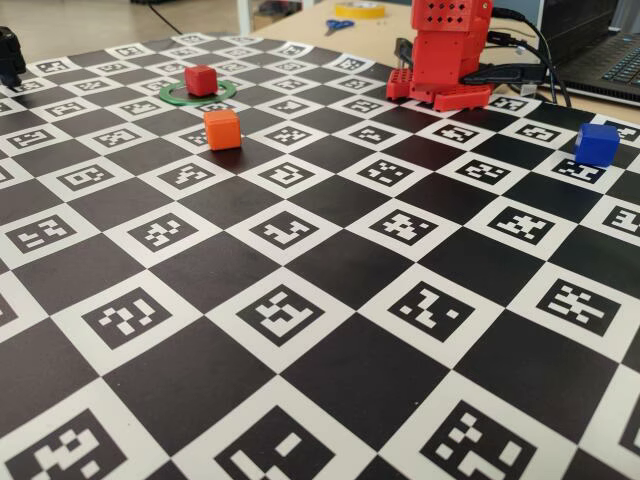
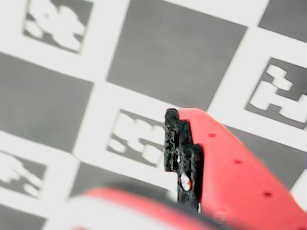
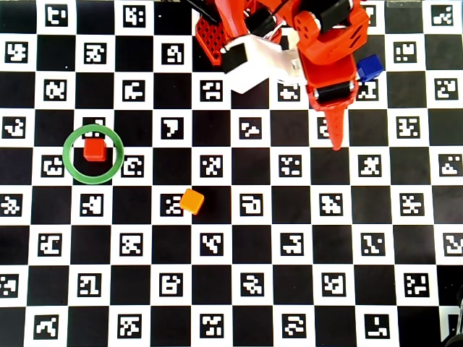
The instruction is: Grab the red cube then put it in the green circle then put the blue cube on top and finally the orange cube on top
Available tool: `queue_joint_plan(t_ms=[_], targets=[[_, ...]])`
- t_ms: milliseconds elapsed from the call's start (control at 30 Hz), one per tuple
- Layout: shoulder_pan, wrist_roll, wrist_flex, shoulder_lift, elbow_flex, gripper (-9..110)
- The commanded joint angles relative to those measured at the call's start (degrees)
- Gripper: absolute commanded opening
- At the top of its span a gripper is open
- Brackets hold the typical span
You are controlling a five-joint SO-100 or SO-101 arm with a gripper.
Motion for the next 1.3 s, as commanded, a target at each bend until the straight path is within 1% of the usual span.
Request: queue_joint_plan(t_ms=[0, 100, 200, 467, 500, 667, 867, 1000, 1133, 1267], targets=[[-6.94, 1.67, -2.46, 2.72, 0.70, 42], [-10.99, 2.72, -3.96, 1.85, 1.67, 42], [-14.41, 4.13, -5.71, 2.11, 3.69, 38], [-21.97, 7.56, -10.55, 5.19, 10.55, 38], [-22.50, 9.32, -11.07, 5.45, 11.43, 38], [-25.84, 8.70, -13.97, 5.98, 15.03, 39], [-26.89, 6.68, -20.13, 4.57, 19.86, 38], [-29.44, 10.55, -23.20, 3.16, 22.59, 38], [-34.19, 18.37, -24.87, -0.18, 22.85, 38], [-37.62, 22.24, -30.59, -4.57, 22.59, 38]])
